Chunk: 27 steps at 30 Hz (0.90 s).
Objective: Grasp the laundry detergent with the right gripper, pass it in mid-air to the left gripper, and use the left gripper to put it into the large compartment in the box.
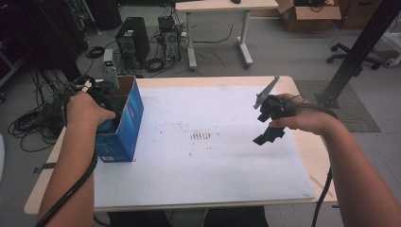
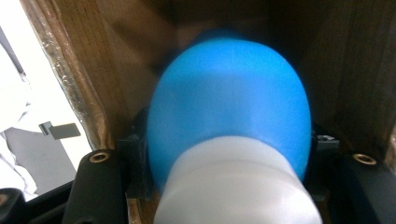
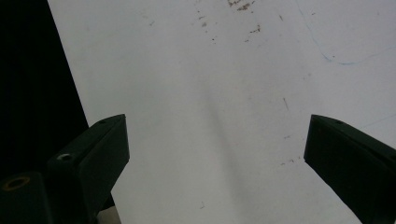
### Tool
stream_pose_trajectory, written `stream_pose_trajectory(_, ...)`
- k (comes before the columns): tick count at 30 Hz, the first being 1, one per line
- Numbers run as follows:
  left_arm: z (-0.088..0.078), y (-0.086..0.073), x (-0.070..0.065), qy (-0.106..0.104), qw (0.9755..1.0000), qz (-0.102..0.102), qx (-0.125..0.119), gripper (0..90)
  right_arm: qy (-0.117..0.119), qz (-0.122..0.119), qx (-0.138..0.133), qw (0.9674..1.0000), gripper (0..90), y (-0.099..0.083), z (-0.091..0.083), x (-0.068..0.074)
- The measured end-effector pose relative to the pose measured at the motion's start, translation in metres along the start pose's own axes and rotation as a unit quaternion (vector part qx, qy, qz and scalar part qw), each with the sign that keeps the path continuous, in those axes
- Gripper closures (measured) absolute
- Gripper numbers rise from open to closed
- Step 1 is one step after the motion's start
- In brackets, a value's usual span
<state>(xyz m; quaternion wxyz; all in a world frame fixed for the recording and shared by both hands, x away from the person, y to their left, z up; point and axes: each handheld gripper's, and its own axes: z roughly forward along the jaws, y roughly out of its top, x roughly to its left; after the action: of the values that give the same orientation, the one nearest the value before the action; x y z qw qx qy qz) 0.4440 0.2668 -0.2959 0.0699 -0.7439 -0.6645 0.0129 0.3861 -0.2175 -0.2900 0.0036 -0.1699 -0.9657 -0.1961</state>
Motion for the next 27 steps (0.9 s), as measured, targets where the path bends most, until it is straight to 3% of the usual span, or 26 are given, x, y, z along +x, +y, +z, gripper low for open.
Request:
stream_pose_trajectory(10,-0.004,-0.003,0.001,-0.011,0.9998,-0.004,-0.014,35.3,-0.002,0.001,-0.002,1.0000,6.8,0.000,0.000,-0.001)
stream_pose_trajectory(20,-0.011,-0.007,-0.003,-0.004,0.9997,0.009,-0.021,29.8,0.000,0.001,-0.002,1.0000,6.9,-0.001,0.001,0.000)
stream_pose_trajectory(27,-0.021,-0.011,-0.001,-0.004,0.9995,0.002,-0.030,28.5,-0.002,-0.001,-0.004,1.0000,6.9,-0.001,-0.001,0.000)
